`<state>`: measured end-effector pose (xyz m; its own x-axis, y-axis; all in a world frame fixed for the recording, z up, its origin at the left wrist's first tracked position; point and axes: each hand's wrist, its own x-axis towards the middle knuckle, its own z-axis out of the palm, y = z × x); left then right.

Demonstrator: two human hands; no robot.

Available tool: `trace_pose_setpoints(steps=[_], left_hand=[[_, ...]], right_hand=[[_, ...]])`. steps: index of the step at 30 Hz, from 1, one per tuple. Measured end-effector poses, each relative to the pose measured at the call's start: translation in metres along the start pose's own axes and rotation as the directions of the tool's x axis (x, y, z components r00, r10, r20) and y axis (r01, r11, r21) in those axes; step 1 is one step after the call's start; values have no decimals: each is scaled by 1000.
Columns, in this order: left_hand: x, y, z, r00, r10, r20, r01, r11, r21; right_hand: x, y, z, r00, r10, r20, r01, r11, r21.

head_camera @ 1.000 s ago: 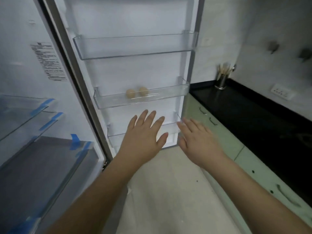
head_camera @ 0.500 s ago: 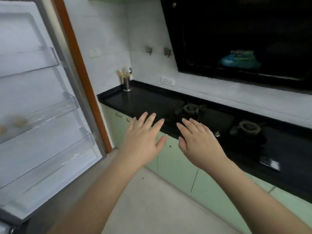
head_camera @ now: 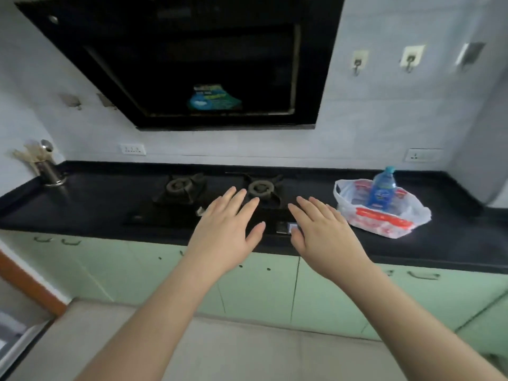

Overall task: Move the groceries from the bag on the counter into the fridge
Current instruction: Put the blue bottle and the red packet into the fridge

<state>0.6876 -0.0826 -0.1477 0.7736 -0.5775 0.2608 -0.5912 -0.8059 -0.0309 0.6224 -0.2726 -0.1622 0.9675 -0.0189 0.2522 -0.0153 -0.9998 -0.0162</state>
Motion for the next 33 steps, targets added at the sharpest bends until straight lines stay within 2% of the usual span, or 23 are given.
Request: trace_pose_setpoints(steps=[7, 14, 22, 33], left_hand=[[57, 89, 26, 982, 187, 16, -187, 982, -26], [120, 147, 59, 943, 332, 30, -329, 941, -75], [212, 152, 99, 913, 408, -12, -405, 905, -131], [300, 168, 160, 878, 477, 44, -465, 870, -161]], right_hand=[[-31, 91, 0, 978, 206, -41, -207, 978, -5], [-42, 161, 17, 929, 363, -76, -367, 928, -54], [5, 206, 42, 881, 470, -44, -472, 876, -95], [56, 262, 86, 846, 529, 61, -525, 848, -73]])
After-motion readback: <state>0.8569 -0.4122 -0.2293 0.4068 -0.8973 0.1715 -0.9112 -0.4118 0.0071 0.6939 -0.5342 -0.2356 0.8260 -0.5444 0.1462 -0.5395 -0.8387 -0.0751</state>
